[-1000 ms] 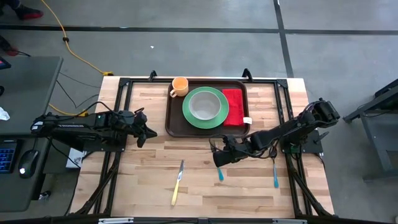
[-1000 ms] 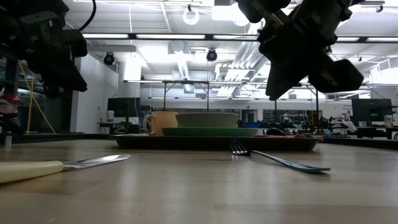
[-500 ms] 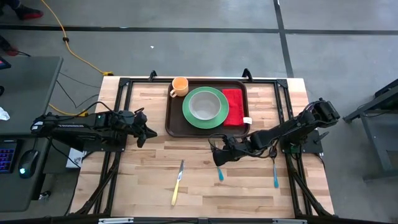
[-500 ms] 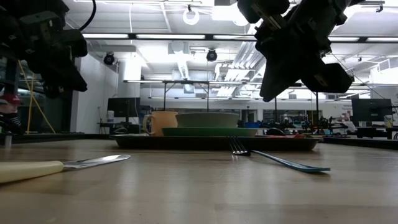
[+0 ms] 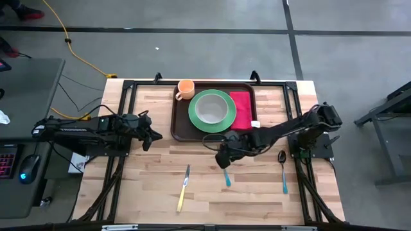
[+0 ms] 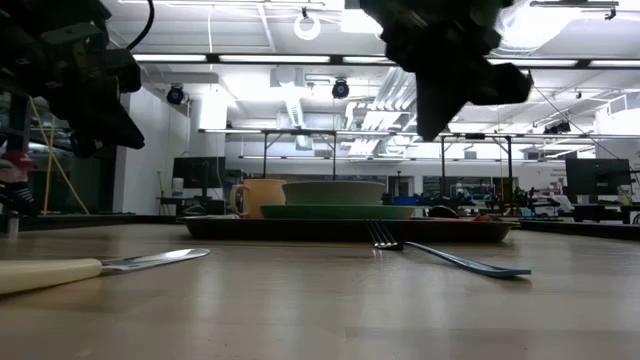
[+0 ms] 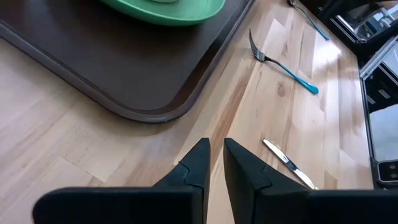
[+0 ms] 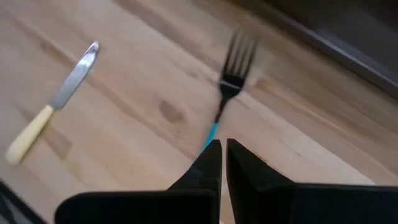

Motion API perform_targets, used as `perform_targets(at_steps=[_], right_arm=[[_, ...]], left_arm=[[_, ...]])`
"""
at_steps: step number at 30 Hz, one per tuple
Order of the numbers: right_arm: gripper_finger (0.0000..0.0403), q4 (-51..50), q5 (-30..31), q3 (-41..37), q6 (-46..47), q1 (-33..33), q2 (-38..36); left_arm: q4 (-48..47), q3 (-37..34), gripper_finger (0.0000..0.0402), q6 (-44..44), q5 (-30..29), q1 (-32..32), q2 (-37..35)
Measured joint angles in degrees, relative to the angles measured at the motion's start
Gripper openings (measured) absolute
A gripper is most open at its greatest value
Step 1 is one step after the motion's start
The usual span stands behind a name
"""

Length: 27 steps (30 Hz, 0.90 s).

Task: Set up tray
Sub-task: Put the blue fork on top of the red napkin

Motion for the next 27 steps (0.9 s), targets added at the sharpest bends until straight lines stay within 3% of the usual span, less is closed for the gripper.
perform_targets(at_steps=[7,27], right_arm=[[0.0000,-0.6,-3.5,2.7,-5.0,-0.9,3.5],[0.0000,-3.7,-3.5,2.7,4.2,-2.4,3.9]], left_arm=[[0.0,0.0,0.0076,0.0,0.0,0.0,0.0],[0.0,0.0,0.0076,-0.4,0.0,0.0,0.0]])
